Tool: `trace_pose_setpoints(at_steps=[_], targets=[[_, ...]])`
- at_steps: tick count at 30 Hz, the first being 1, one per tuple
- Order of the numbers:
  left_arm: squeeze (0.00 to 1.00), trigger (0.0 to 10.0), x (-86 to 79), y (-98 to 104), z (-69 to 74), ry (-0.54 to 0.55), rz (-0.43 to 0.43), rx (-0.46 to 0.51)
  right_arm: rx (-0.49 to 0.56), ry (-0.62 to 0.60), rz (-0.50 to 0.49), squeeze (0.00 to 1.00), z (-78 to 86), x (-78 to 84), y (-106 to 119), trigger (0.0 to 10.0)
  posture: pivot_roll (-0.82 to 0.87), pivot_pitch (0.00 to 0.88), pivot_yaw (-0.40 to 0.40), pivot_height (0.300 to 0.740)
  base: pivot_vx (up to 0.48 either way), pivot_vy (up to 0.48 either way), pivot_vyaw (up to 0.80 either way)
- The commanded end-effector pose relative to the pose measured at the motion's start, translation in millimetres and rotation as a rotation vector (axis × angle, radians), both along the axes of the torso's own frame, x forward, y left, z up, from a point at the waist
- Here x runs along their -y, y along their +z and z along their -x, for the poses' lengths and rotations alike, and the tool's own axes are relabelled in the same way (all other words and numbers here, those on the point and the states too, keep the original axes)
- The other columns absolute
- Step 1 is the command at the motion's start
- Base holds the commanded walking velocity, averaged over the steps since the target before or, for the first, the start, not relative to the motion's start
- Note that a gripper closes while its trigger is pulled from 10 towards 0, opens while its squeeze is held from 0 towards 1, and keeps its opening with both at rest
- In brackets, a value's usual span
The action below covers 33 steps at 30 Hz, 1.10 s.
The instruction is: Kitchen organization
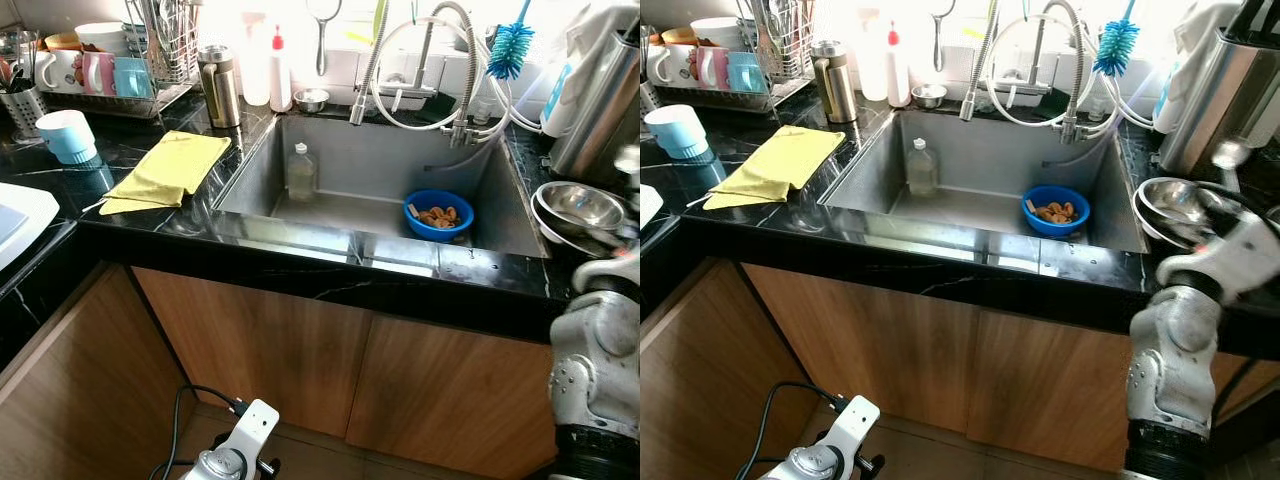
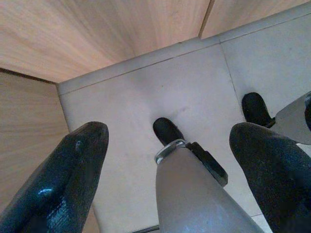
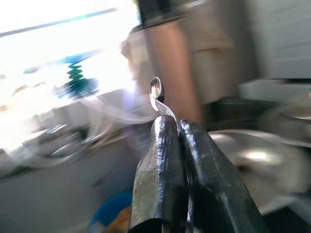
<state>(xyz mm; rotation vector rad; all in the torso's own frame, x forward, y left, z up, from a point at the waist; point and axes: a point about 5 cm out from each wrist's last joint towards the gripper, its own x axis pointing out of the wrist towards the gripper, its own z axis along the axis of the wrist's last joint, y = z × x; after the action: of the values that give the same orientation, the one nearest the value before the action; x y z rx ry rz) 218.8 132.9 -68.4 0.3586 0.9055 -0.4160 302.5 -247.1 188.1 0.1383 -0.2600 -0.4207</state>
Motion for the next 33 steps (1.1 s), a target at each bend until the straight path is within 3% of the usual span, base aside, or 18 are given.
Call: trace_pose_setpoints(at_steps=[1,7,16,20,33], targets=[[0.0,10.0,-2.7,-1,1.2,-0.002,-0.016,0.001,-0.009,0.085,0.02,0.0,-3.6,-11.7,3,10.0,0.01,0.0,-0.029,0.736,0.0,0.0,0.0],[0.0,10.0,-9.0,-2,3.3,0.015,-0.053,-0.001,-0.08,0.214,0.106,0.0,-5.9,-28.3,-5,10.0,0.01,0.0,-0.029,0.736,0.0,0.0,0.0],[0.0,10.0,-11.3,-4,6.3,0.034,-0.05,-0.024,-0.144,0.257,0.228,0.0,-6.1,-35.2,-10,10.0,0.02,0.0,-0.035,0.736,0.0,0.0,0.0],[0.0,10.0,-11.0,-4,6.2,0.038,-0.043,-0.024,-0.143,0.252,0.231,0.0,-4.6,-33.7,-11,10.0,0.02,0.0,-0.036,0.736,0.0,0.0,0.8],[0.0,10.0,-11.3,-4,4.8,0.038,-0.049,-0.023,-0.148,0.24,0.208,0.0,-4.6,-31.3,-12,10.0,0.02,0.0,-0.034,0.736,0.093,0.0,0.0]])
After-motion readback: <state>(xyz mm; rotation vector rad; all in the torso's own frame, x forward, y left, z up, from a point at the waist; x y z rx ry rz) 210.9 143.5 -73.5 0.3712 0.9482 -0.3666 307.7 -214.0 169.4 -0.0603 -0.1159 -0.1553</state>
